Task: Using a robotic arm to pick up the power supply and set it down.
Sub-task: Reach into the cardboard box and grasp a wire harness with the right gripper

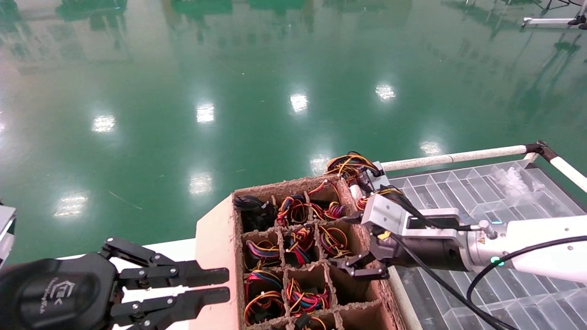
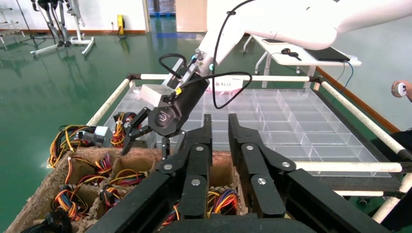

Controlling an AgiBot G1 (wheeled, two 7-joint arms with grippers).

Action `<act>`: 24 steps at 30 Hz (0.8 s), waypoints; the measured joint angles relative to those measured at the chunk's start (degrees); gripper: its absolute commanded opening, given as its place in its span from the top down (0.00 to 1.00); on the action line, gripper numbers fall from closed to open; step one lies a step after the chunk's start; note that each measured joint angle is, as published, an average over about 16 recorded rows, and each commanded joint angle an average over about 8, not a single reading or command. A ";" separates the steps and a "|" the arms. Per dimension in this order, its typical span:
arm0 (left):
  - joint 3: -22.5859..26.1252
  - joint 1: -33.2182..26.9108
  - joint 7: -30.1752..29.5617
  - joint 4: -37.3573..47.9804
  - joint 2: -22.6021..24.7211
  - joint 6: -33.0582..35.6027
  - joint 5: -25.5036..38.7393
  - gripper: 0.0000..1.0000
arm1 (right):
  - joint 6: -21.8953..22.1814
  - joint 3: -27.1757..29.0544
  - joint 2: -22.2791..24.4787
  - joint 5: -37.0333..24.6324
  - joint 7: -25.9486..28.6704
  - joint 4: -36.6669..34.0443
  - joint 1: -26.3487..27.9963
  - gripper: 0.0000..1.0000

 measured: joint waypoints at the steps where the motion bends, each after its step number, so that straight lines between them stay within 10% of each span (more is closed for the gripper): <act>1: 0.00 0.00 0.00 0.00 0.00 0.00 0.00 0.00 | 0.03 -0.09 -0.32 -0.11 -0.35 -0.68 0.16 1.00; 24: 0.05 -0.01 0.02 0.00 -0.02 -0.02 -0.03 0.00 | -1.09 -0.46 -4.23 0.59 -5.62 -12.20 2.38 1.00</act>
